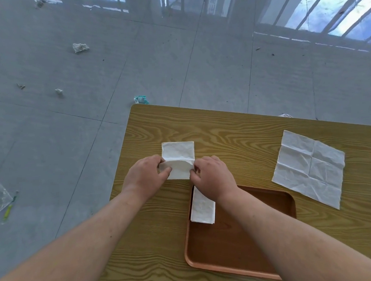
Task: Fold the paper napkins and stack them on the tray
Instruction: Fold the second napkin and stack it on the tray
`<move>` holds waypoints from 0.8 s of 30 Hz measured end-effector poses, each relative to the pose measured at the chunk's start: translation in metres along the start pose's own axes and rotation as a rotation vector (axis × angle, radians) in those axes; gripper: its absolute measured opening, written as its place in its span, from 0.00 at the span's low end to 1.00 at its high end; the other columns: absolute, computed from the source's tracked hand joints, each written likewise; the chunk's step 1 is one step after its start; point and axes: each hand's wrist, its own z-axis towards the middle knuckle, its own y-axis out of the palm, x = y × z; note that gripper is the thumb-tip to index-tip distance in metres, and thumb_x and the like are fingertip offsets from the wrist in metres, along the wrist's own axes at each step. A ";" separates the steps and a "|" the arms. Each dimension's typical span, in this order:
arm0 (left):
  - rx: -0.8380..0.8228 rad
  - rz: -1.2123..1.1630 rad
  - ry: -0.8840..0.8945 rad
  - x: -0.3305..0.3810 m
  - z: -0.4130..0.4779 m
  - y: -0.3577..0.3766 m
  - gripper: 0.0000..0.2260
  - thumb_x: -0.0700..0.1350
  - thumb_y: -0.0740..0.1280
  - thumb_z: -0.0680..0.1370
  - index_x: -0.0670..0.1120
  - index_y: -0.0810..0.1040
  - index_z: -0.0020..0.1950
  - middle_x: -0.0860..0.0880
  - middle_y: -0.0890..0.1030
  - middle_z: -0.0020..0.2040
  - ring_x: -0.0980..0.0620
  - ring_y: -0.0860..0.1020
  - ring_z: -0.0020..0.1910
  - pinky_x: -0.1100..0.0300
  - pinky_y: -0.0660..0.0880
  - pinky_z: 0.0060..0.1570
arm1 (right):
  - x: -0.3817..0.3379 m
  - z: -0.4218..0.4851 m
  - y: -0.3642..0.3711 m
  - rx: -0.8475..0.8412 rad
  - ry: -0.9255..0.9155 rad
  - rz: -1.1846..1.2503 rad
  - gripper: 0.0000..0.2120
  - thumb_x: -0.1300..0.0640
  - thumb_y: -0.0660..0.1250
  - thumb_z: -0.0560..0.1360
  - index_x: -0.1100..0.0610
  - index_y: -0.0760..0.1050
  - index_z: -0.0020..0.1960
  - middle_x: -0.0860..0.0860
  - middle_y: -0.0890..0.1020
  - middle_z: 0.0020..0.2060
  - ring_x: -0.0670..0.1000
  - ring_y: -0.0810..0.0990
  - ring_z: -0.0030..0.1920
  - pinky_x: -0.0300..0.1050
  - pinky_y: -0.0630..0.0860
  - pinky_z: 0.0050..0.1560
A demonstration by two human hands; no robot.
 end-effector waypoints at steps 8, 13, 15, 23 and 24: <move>-0.027 0.037 -0.088 -0.002 0.018 0.005 0.09 0.58 0.65 0.81 0.55 0.78 0.46 0.58 0.78 0.41 0.58 0.76 0.40 0.60 0.70 0.34 | 0.006 0.018 0.003 -0.047 0.072 -0.048 0.11 0.49 0.60 0.79 0.51 0.72 0.40 0.46 0.76 0.37 0.52 0.72 0.43 0.49 0.72 0.47; 0.020 0.060 -0.062 -0.003 0.020 0.004 0.08 0.56 0.69 0.78 0.53 0.74 0.49 0.58 0.75 0.43 0.56 0.75 0.40 0.60 0.70 0.35 | 0.011 0.023 0.005 0.056 -0.019 -0.121 0.08 0.47 0.64 0.77 0.51 0.71 0.49 0.46 0.75 0.42 0.50 0.72 0.44 0.46 0.73 0.49; 0.045 0.108 0.063 -0.005 0.016 0.005 0.09 0.55 0.70 0.78 0.52 0.74 0.51 0.56 0.75 0.45 0.54 0.75 0.43 0.59 0.72 0.39 | 0.014 0.021 0.007 0.070 -0.138 -0.163 0.10 0.45 0.65 0.77 0.50 0.73 0.54 0.47 0.76 0.46 0.50 0.72 0.47 0.47 0.73 0.52; -0.096 0.295 0.358 -0.009 0.005 0.013 0.22 0.66 0.67 0.75 0.54 0.79 0.61 0.55 0.75 0.56 0.52 0.72 0.57 0.52 0.74 0.60 | 0.011 0.020 0.013 -0.035 -0.247 -0.275 0.17 0.40 0.64 0.78 0.50 0.76 0.60 0.50 0.75 0.53 0.54 0.71 0.56 0.52 0.72 0.61; -0.100 0.302 0.353 -0.009 0.005 0.013 0.22 0.67 0.66 0.75 0.54 0.79 0.62 0.55 0.75 0.57 0.52 0.72 0.57 0.52 0.73 0.60 | 0.010 0.021 0.013 -0.028 -0.244 -0.270 0.16 0.41 0.64 0.78 0.51 0.76 0.59 0.50 0.75 0.53 0.54 0.71 0.57 0.53 0.72 0.62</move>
